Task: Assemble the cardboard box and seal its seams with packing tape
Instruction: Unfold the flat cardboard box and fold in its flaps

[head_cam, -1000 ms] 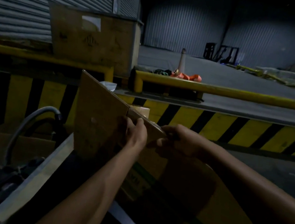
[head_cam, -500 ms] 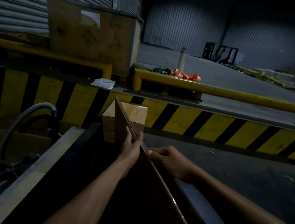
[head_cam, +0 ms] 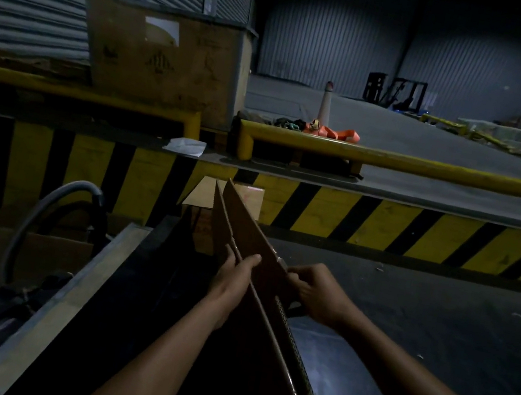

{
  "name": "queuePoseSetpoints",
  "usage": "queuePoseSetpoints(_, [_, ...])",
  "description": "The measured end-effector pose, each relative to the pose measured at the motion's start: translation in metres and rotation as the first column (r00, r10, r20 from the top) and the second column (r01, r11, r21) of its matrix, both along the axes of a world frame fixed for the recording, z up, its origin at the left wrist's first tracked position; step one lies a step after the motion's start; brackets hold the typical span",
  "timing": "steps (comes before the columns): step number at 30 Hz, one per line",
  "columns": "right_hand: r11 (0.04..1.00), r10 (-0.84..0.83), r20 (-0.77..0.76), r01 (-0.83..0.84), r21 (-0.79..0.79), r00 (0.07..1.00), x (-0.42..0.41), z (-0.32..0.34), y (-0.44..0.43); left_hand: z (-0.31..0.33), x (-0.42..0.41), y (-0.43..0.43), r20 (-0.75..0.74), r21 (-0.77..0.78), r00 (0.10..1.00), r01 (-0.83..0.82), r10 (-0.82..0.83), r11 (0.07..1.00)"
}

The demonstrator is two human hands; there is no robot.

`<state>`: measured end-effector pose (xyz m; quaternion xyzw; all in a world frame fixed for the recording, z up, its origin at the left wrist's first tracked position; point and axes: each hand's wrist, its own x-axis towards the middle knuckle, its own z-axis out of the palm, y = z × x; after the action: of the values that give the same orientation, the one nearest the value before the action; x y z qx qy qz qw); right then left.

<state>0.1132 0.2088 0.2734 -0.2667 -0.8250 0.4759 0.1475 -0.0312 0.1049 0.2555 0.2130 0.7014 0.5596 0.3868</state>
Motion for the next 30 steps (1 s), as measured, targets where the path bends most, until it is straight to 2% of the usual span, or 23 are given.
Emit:
queuePoseSetpoints(3, [0.989, -0.07, 0.021, 0.067, 0.131, 0.997, -0.001, 0.002, 0.004, 0.003, 0.007, 0.0, 0.01, -0.037, 0.998, 0.056, -0.055, 0.998])
queuePoseSetpoints(6, [0.943, -0.18, 0.011, 0.169, 0.285, 0.984, -0.003, 0.004, 0.011, 0.009, 0.006, 0.004, -0.082, -0.035, 0.996, -0.037, 0.034, 0.999])
queuePoseSetpoints(8, [0.911, -0.26, -0.013, 0.25, 0.327, 0.966, -0.005, 0.009, 0.018, 0.012, 0.003, 0.009, -0.132, -0.018, 0.989, -0.065, 0.063, 0.998])
queuePoseSetpoints(10, [0.908, -0.298, -0.024, 0.291, 0.301, 0.954, -0.004, 0.018, 0.022, 0.016, 0.001, 0.014, -0.163, 0.002, 0.985, -0.055, 0.055, 0.998])
queuePoseSetpoints(12, [0.924, -0.252, -0.006, 0.242, 0.297, 0.968, -0.004, 0.03, 0.023, 0.02, 0.001, 0.02, -0.186, 0.025, 0.981, -0.046, 0.049, 0.999])
queuePoseSetpoints(15, [0.934, -0.189, 0.07, 0.158, 0.32, 0.979, -0.008, 0.044, 0.018, 0.031, 0.003, 0.03, -0.178, 0.019, 0.982, -0.053, 0.056, 0.998])
queuePoseSetpoints(18, [0.965, -0.172, 0.145, 0.136, 0.226, 0.974, -0.008, 0.047, 0.022, 0.04, 0.003, 0.038, -0.176, 0.004, 0.983, -0.048, 0.048, 0.999])
queuePoseSetpoints(21, [0.968, -0.134, 0.209, 0.084, 0.236, 0.969, 0.004, 0.046, 0.034, 0.04, -0.004, 0.043, -0.193, 0.014, 0.98, -0.044, 0.045, 0.999])
queuePoseSetpoints(26, [0.972, -0.123, 0.156, 0.086, 0.22, 0.98, 0.02, 0.045, 0.058, 0.041, -0.024, 0.046, -0.232, 0.006, 0.972, -0.032, 0.033, 0.999])
queuePoseSetpoints(30, [0.977, -0.171, 0.14, 0.15, 0.153, 0.975, 0.037, 0.046, 0.077, 0.051, -0.051, 0.041, -0.313, 0.028, 0.949, -0.016, 0.024, 0.999])
